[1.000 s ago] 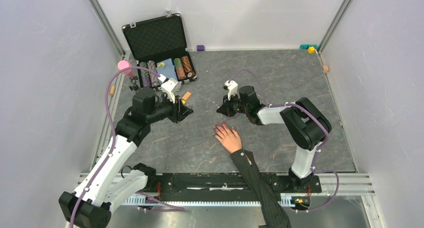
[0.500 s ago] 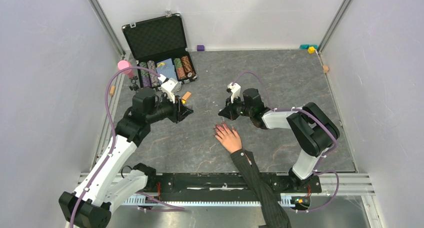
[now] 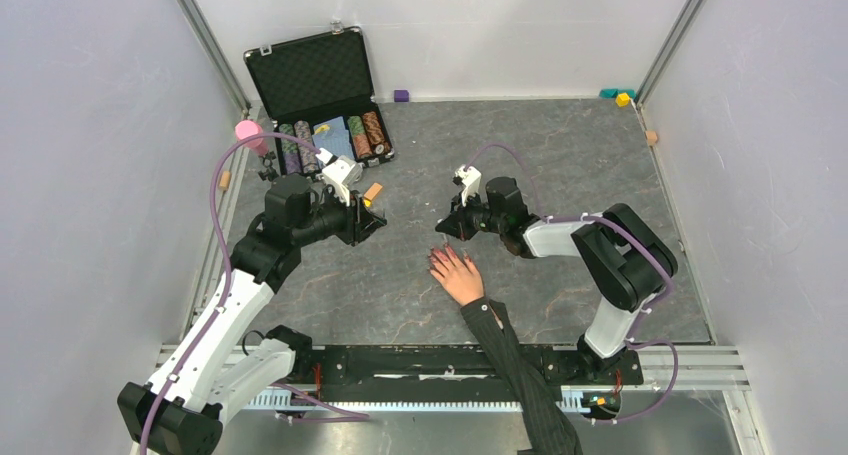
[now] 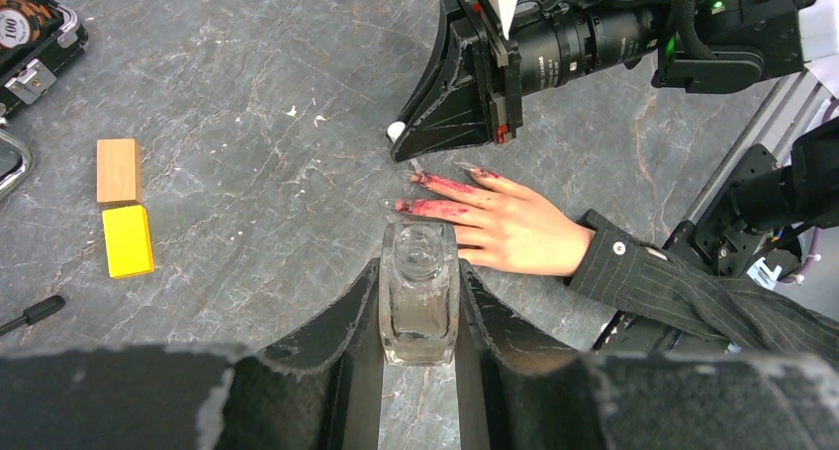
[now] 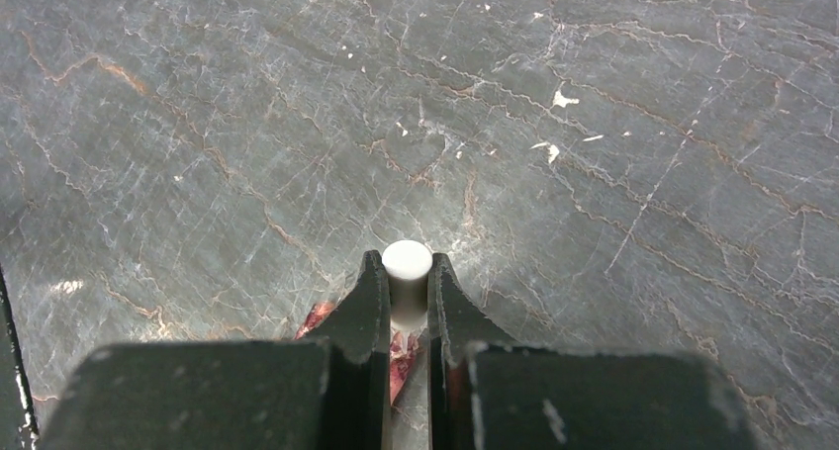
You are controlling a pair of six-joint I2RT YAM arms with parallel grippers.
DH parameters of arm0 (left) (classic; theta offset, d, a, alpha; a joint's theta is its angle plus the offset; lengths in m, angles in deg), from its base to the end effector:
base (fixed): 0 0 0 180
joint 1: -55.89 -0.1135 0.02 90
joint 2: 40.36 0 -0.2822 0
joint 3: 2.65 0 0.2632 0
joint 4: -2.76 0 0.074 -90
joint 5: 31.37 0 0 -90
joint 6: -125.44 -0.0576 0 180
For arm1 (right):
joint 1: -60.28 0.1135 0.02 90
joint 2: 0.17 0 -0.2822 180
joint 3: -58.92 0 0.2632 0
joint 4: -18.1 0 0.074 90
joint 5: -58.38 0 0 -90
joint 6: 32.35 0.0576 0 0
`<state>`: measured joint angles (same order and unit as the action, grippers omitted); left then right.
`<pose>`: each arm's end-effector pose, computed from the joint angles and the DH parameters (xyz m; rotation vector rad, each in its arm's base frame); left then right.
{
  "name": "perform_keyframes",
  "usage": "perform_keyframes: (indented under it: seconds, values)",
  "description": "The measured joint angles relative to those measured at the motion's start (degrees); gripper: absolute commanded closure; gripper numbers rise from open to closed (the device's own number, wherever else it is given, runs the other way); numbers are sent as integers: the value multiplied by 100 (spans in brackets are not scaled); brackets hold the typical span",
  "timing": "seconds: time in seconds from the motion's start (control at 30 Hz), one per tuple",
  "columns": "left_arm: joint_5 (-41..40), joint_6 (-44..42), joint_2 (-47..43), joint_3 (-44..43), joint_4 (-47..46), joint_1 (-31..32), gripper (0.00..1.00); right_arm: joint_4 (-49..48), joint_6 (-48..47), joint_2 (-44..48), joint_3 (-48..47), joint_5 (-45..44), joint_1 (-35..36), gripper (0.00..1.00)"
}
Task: Paint the nails
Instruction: Paint the nail polish on the nail.
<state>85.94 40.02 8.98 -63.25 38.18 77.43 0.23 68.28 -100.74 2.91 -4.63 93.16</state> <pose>0.1842 -0.1011 0.3277 0.6058 1.9310 -0.7656 0.2976 0.2235 0.1499 -0.7079 1.9945 0.9451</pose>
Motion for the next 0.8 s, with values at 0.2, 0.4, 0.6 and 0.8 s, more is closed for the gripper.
perform_keyframes:
  seconds: [0.2, 0.4, 0.6, 0.8]
  values:
    - [0, 0, 0, 0, -2, 0, 98, -28, 9, -83, -2, 0, 0, 100]
    - [0, 2, 0, 0, 0, 0, 98, -103, 22, -118, -2, 0, 0, 100]
    - [-2, 2, 0, 0, 0, 0, 98, -131, 46, -177, -4, 0, 0, 100]
    - [-2, 2, 0, 0, 0, 0, 98, -151, 68, -249, -13, 0, 0, 100]
